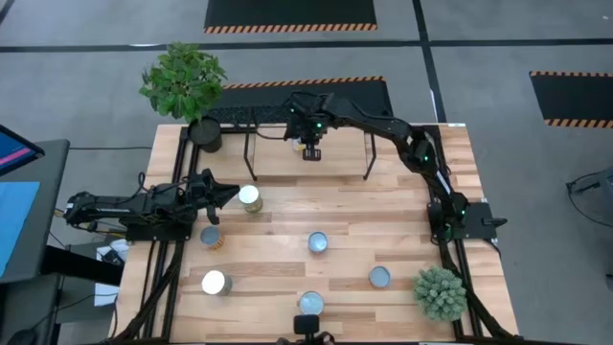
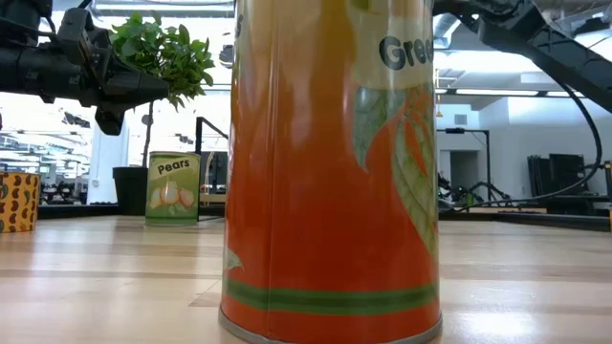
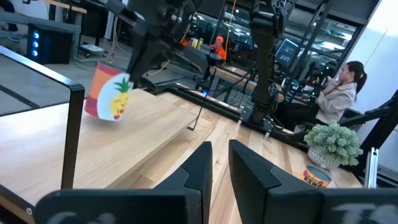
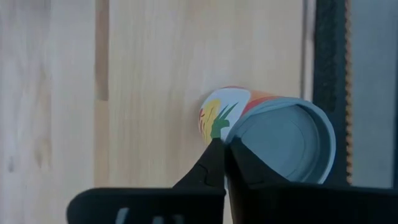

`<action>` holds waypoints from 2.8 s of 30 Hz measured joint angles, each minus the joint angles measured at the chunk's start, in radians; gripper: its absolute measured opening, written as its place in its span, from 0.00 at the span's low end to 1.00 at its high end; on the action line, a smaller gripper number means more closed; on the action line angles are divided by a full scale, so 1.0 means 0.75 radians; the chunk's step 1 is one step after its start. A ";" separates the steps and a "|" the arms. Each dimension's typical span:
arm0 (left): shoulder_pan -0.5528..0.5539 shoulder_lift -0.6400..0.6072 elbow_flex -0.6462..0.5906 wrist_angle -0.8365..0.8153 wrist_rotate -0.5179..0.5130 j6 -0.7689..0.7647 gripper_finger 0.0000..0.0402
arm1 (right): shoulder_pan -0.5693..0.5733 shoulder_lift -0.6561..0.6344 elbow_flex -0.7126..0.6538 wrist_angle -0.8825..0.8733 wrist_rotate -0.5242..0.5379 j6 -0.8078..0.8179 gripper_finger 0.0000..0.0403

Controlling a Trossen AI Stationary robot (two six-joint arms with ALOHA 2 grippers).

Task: Pick and place cans onto a shelf
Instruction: Put the canned pineapple on the shelf, then put the canned pears on the shelf

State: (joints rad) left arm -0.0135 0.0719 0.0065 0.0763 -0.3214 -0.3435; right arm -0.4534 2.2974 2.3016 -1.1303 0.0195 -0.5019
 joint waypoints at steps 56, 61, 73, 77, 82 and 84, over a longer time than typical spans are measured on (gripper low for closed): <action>0.000 0.000 0.000 0.000 0.002 -0.001 0.11 | 0.077 -0.005 0.004 -0.009 0.071 -0.002 0.31; 0.000 0.000 0.000 0.000 0.002 -0.001 0.11 | 0.126 -0.074 0.059 -0.089 0.180 0.019 0.33; 0.000 0.000 0.000 0.000 0.002 -0.125 0.11 | 0.394 -0.532 0.013 -0.589 0.029 0.640 0.30; 0.000 0.000 0.000 0.000 0.005 -0.244 0.11 | 0.502 -0.685 -0.058 -0.587 0.057 0.747 0.29; 0.000 0.014 0.000 0.001 0.005 -0.277 0.11 | 0.622 -0.878 -0.271 -0.587 0.188 0.961 0.29; -0.001 0.017 0.000 0.001 0.004 -0.277 0.11 | 0.664 -0.962 -0.401 -0.586 0.271 1.045 0.29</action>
State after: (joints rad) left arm -0.0139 0.0849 0.0063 0.0774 -0.3181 -0.5510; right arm 0.0447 1.5763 2.0010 -1.5697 0.2224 0.2820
